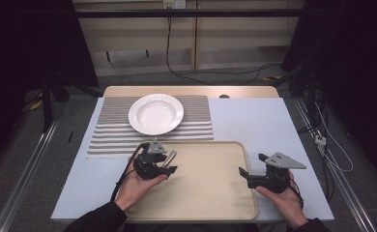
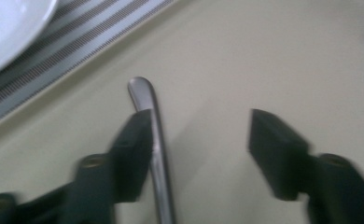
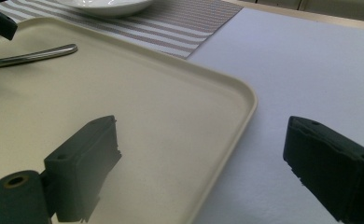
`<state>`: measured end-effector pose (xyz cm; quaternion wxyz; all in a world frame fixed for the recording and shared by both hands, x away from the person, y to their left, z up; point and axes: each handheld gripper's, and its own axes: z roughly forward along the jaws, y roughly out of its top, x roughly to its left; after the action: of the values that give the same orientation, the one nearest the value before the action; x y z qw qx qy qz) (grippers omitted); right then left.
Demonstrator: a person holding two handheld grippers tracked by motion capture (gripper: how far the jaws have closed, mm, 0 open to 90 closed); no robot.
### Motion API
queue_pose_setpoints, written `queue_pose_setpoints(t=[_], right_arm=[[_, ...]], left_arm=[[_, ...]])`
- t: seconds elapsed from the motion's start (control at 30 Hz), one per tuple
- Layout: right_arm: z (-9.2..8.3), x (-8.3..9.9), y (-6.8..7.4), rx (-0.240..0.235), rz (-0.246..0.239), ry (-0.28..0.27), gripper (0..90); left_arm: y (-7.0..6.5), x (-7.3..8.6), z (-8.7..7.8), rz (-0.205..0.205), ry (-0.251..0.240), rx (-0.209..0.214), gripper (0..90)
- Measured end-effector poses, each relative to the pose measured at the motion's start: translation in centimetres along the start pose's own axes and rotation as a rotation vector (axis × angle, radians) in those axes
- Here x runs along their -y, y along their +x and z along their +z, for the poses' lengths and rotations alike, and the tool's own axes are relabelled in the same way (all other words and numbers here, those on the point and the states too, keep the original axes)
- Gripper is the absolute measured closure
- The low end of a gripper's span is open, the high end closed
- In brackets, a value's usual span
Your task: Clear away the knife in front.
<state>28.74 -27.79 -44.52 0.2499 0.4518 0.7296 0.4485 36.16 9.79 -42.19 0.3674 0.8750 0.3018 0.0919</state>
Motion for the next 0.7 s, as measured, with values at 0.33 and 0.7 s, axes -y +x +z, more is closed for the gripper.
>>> queue_pose_setpoints(t=[0.33,0.7], right_arm=[[0.0,0.0,0.0,-0.008,0.0,0.0,10.2],[0.0,0.0,0.1,-0.012,0.005,0.0,10.2]], left_arm=[[0.1,0.9,1.9,0.023,0.088,-0.007,90.0],[0.1,1.1,2.0,0.065,0.085,-0.063,90.0]])
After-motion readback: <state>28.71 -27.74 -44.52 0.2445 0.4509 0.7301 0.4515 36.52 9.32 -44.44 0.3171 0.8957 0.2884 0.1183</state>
